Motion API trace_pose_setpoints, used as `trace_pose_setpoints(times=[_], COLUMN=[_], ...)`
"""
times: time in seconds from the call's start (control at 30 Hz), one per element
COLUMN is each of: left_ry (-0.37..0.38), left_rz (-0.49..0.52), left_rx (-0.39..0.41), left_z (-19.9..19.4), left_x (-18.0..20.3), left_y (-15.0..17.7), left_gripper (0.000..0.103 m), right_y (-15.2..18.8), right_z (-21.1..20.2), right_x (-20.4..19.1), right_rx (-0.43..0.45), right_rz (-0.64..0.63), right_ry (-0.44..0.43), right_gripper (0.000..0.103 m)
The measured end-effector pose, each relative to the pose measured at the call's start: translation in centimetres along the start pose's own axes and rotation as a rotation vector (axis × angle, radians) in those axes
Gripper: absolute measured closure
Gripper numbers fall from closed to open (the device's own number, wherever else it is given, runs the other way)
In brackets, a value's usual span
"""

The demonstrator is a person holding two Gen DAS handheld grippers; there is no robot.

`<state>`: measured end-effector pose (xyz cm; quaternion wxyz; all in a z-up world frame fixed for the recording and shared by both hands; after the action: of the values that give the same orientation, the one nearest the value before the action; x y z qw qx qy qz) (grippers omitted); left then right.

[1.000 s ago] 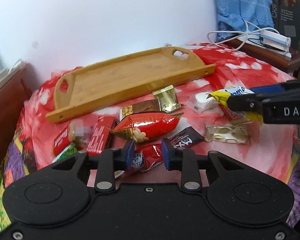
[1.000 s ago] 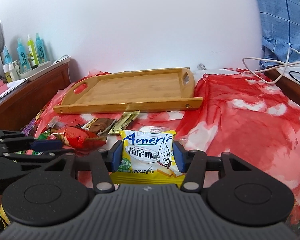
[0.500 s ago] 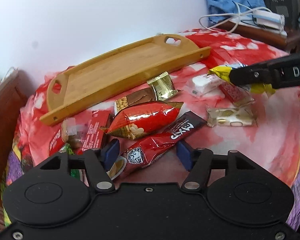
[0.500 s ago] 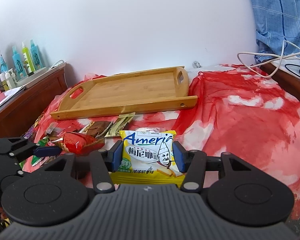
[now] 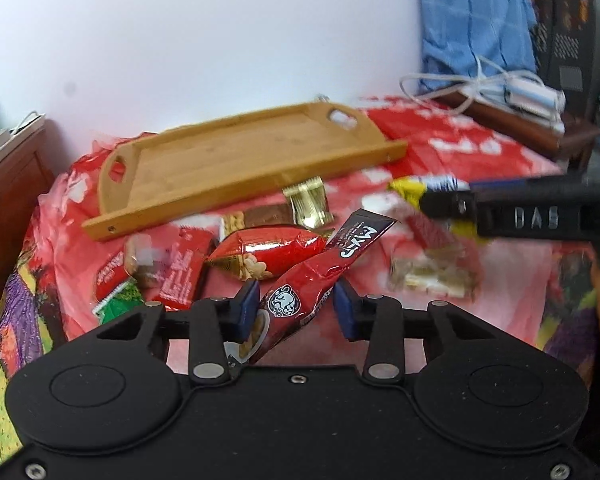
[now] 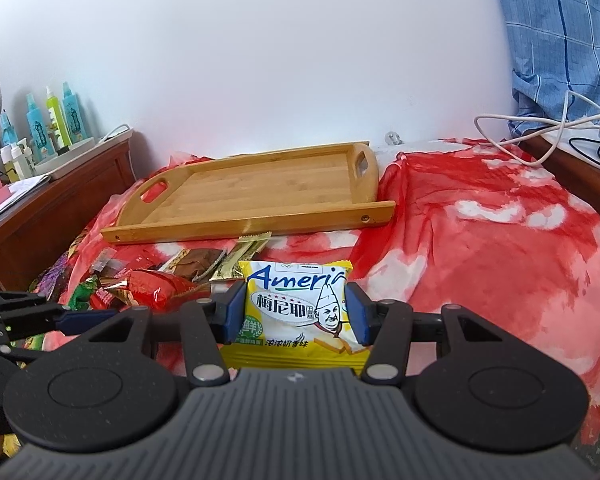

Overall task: Organize snacks
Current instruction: 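Carry the yellow pack and red coffee stick onto the wooden tray with both grippers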

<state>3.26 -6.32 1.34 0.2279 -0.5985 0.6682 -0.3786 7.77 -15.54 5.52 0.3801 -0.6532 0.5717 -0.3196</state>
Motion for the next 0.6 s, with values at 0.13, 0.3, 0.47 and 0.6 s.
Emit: trace_pose_setpoints(times=[0.13, 0.3, 0.47, 0.6], left_ry=[-0.010, -0.036, -0.028, -0.035], left_rz=[-0.071, -0.146, -0.231, -0.274], left_rx=[0.024, 0.059, 0.061, 0.069], left_z=[-0.7, -1.0, -0.6, -0.2], left_x=[-0.6, -1.4, -2.3, -2.7], left_y=[-1.7, -4.0, -6.2, -7.7], left_gripper=[0.065, 0.065, 0.065, 0.065], right_y=[-0.3, -1.4, -3.0, -4.3], right_z=[0.0, 0.2, 0.7, 1.3], right_x=[0.2, 0.7, 1.1, 1.7], right_rx=[0.004, 0.024, 0.048, 0.064], right_rz=[0.014, 0.046, 0.060, 0.073], right_ry=[-0.013, -0.031, -0.046, -0.044], right_gripper=[0.048, 0.048, 0.049, 0.048])
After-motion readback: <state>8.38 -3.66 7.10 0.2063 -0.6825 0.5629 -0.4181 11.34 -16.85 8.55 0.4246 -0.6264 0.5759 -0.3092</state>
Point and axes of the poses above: each gripper's, at about its wrist camera, not at the fingertips, and z roughly the way its jaws point, x to its right, y to its underside, the point moved 5 cm from there along z, roughly the way its jaws point, and after that the axes turned 15 degrees about -z, right-handed, at the moved point
